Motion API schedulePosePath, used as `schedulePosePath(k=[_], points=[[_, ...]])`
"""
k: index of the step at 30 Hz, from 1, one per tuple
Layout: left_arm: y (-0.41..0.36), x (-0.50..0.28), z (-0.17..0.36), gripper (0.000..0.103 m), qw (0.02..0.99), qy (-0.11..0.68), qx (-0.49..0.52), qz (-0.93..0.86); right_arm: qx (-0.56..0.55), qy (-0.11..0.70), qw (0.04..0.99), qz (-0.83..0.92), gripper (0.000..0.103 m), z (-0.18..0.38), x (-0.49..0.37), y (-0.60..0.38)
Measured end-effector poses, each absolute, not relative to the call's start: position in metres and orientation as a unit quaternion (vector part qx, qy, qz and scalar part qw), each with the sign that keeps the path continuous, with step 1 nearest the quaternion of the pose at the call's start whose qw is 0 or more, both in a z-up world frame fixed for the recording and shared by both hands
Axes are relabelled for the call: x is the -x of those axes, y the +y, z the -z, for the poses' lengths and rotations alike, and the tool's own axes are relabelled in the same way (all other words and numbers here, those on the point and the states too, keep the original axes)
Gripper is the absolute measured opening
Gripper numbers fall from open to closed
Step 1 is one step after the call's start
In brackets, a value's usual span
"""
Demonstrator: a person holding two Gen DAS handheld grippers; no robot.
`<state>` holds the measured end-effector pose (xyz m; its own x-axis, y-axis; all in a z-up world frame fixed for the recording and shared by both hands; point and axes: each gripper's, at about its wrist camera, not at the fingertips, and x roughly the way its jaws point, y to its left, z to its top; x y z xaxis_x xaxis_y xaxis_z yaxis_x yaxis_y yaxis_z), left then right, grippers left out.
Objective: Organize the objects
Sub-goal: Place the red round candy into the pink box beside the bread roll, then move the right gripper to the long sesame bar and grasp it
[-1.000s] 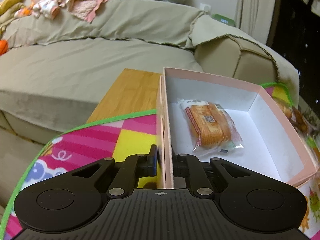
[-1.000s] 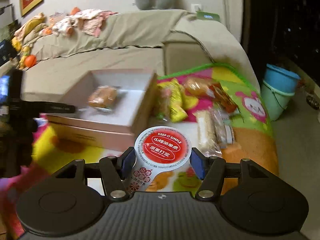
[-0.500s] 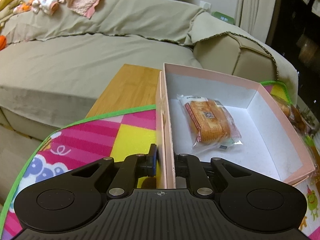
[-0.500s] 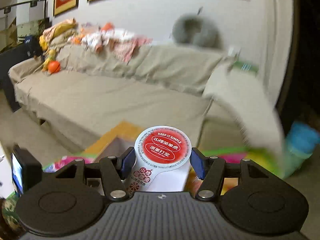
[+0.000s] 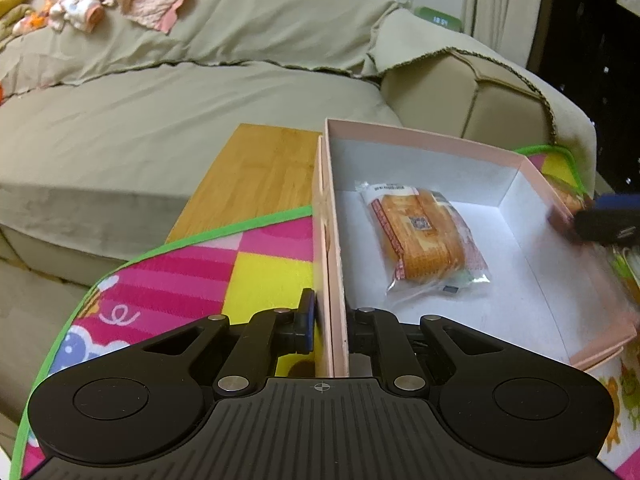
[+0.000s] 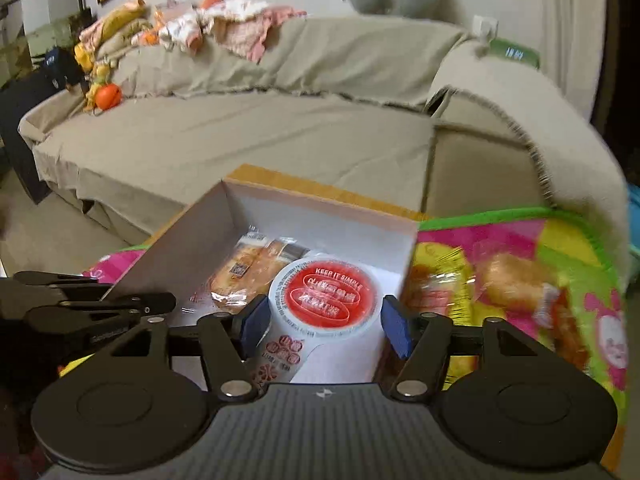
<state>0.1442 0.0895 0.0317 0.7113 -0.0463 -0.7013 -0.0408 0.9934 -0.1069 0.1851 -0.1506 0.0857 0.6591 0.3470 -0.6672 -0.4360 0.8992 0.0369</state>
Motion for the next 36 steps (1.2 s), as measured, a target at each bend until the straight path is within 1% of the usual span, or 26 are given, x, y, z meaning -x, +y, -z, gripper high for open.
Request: schedulePosePath(k=[1,5,9,12,16,20,26,29,32,36], points=[[0.090,-0.143,-0.031,0.011,0.924,0.379,0.057,0.003,0.065,0.343,0.913,-0.213,0.072,-0.091,-0.181,-0.157],[0.090,-0.142,-0.030,0.012,0.924,0.376,0.063,0.002,0.046,0.317,0.928,-0.191,0.076,-0.114,-0.161,-0.187],[0.092,-0.140,-0.029,0.013,0.924,0.376,0.068,0.006,0.054,0.305,0.941,-0.139,0.078,-0.121,-0.147,-0.221],[0.092,-0.139,-0.029,0.013,0.925,0.373,0.073,0.005,0.047,0.323,0.942,-0.086,0.078,-0.112,-0.146,-0.253],[0.092,-0.138,-0.029,0.013,0.925,0.371,0.080,0.002,0.024,0.361,0.931,-0.043,0.078,-0.085,-0.147,-0.283],[0.092,-0.139,-0.029,0.013,0.925,0.372,0.078,0.003,0.003,0.384,0.921,-0.067,0.077,-0.062,-0.142,-0.278],[0.092,-0.139,-0.029,0.013,0.925,0.373,0.077,0.003,-0.012,0.357,0.919,-0.168,0.077,-0.071,-0.130,-0.234],[0.092,-0.139,-0.029,0.013,0.925,0.372,0.078,0.003,-0.002,0.352,0.913,-0.205,0.077,-0.069,-0.124,-0.218],[0.092,-0.139,-0.029,0.014,0.925,0.372,0.078,0.004,0.011,0.354,0.911,-0.209,0.078,-0.063,-0.126,-0.206],[0.092,-0.139,-0.029,0.014,0.925,0.371,0.081,0.004,-0.007,0.341,0.920,-0.194,0.080,-0.060,-0.130,-0.207]])
